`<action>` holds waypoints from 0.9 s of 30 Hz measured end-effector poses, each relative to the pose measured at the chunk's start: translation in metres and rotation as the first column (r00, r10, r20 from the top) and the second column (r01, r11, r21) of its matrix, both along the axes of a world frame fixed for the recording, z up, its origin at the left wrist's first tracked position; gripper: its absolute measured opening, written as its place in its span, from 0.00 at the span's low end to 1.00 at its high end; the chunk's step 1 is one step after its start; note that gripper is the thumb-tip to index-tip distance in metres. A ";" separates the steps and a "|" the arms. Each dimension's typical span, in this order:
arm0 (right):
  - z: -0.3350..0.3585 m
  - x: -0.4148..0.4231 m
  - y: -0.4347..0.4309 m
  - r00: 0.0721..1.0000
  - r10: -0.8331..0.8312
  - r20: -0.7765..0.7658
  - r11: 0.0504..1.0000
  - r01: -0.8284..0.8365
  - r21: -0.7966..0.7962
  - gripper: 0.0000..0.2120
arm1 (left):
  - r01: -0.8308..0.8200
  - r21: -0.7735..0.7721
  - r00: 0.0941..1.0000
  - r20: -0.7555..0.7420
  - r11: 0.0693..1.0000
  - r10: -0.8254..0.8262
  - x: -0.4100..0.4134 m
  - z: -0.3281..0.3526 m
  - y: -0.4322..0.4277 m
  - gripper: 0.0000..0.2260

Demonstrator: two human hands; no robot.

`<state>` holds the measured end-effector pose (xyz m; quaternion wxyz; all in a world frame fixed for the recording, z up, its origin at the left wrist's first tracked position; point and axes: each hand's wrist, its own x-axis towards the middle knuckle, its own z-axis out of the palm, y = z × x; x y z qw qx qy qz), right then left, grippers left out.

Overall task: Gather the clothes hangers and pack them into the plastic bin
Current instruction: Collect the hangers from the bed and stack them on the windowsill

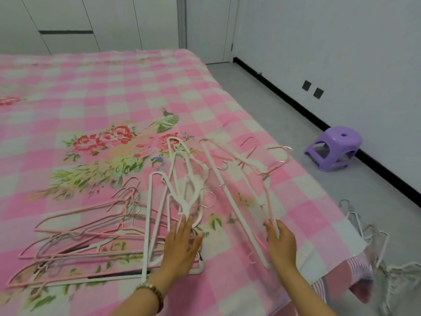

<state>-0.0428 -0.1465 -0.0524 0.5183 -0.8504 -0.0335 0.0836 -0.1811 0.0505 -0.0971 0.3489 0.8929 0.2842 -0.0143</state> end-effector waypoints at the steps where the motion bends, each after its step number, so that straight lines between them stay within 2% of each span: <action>1: 0.006 0.000 -0.001 0.999 -0.034 0.037 0.999 0.034 -0.006 0.10 | 0.007 -0.024 1.000 -0.001 1.000 -0.007 0.000 -0.001 0.002 0.49; 4: 0.021 -0.004 -0.002 0.984 -0.122 0.130 0.992 0.125 -0.013 0.10 | 0.017 -0.061 1.000 0.004 0.998 -0.016 -0.006 0.005 0.008 0.48; 7: 0.032 -0.012 0.002 0.977 -0.172 0.128 0.985 0.170 0.027 0.11 | 0.052 -0.112 0.999 -0.002 0.992 -0.052 -0.019 0.014 0.016 0.50; 11: 0.039 -0.024 0.011 0.985 -0.156 0.070 0.986 0.152 0.064 0.11 | 0.024 -0.199 0.995 0.098 0.980 -0.004 -0.026 0.026 0.018 0.33; 15: 0.042 -0.032 0.006 0.982 -0.184 0.038 0.979 0.180 0.094 0.12 | 0.005 -0.286 0.989 0.144 0.958 0.038 -0.012 0.035 0.011 0.34; 19: 0.037 -0.033 -0.015 0.978 -0.206 -0.013 0.971 0.206 0.119 0.12 | 0.069 -0.238 0.991 0.124 0.969 -0.041 0.019 0.049 -0.006 0.30; 27: 0.042 -0.030 -0.053 0.977 -0.184 -0.109 0.955 0.204 0.214 0.12 | 0.103 -0.144 0.995 0.029 0.984 -0.100 0.073 0.052 -0.028 0.30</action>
